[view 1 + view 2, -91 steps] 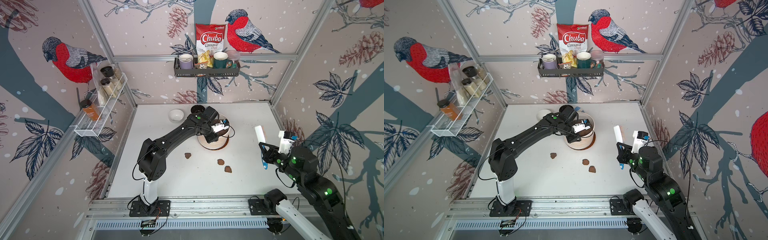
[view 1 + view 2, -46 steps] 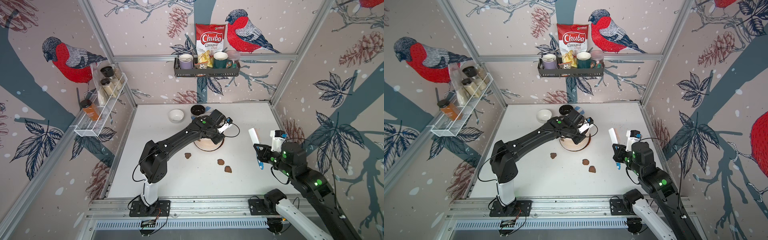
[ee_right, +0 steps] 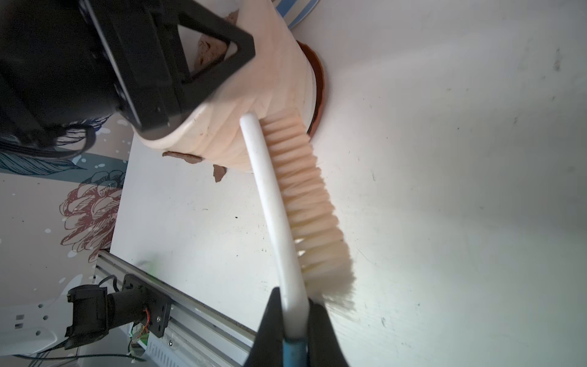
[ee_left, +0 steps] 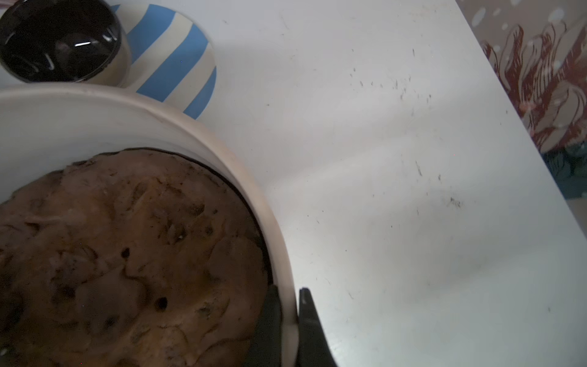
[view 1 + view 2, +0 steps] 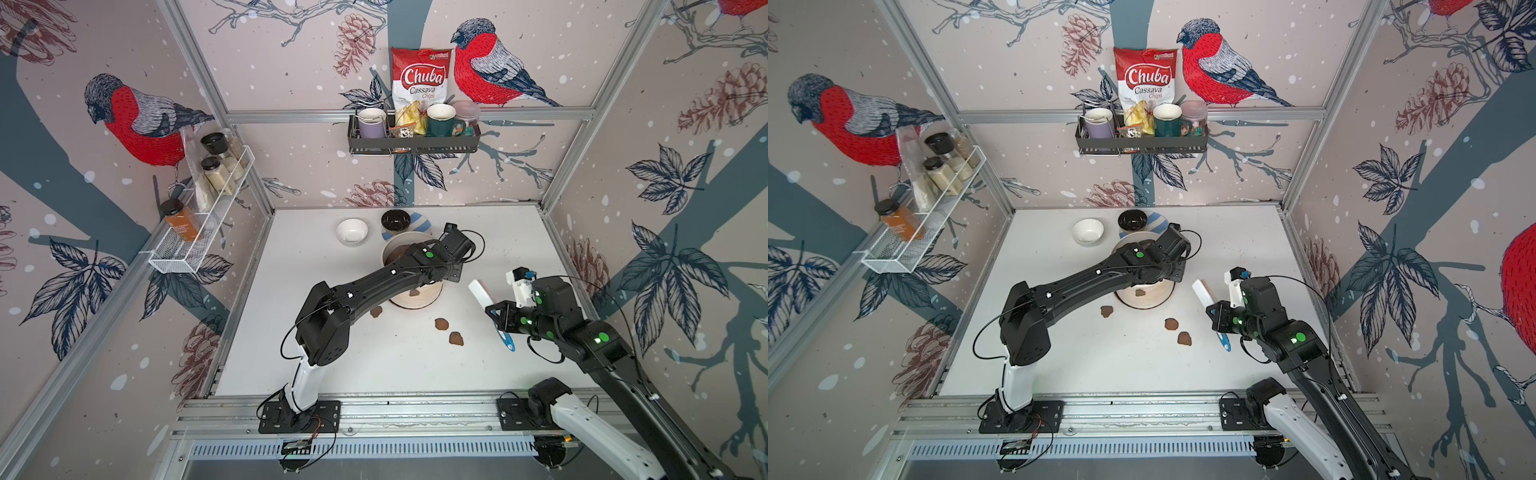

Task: Scrub the dried mud off the ceramic pot
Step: Rotate the pot on the tray, then brush off the soil from the pot.

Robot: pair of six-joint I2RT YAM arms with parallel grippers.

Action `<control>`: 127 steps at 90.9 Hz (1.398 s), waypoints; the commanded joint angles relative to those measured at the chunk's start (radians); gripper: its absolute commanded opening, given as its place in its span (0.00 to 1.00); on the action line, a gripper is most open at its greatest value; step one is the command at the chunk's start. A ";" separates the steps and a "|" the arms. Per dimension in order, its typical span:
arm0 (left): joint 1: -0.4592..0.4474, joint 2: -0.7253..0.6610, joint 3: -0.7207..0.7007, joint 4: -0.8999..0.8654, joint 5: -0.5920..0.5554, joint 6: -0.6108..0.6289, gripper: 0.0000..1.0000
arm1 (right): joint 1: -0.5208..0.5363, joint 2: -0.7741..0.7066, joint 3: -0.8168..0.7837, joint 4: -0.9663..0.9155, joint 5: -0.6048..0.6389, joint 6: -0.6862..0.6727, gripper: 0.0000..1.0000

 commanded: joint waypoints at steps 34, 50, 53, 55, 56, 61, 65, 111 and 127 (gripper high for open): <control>0.014 0.076 0.187 0.038 0.074 -0.212 0.21 | 0.040 0.047 -0.074 0.193 -0.266 0.065 0.00; 0.041 -0.017 0.157 0.024 0.078 -0.119 0.38 | 0.075 0.058 -0.064 0.255 -0.327 0.081 0.00; 0.048 -0.040 0.148 0.015 0.082 -0.100 0.41 | 0.082 0.070 -0.057 0.266 -0.337 0.078 0.00; 0.053 -0.056 0.141 0.007 0.084 -0.086 0.43 | 0.086 0.079 -0.053 0.276 -0.357 0.078 0.00; 0.056 -0.064 0.138 0.002 0.084 -0.078 0.44 | 0.088 0.084 -0.050 0.284 -0.366 0.078 0.00; 0.070 -0.120 0.111 -0.015 0.080 -0.040 0.49 | 0.101 0.125 -0.036 0.315 -0.397 0.086 0.00; 0.083 -0.163 0.070 -0.015 0.069 -0.016 0.53 | 0.112 0.155 -0.027 0.355 -0.405 0.102 0.00; 0.286 -0.823 -0.702 0.072 -0.065 -0.009 0.96 | 0.093 0.442 0.078 0.586 -0.514 0.206 0.00; 0.318 -0.940 -0.803 0.015 -0.107 -0.018 0.96 | 0.058 0.499 0.047 0.651 -0.539 0.203 0.00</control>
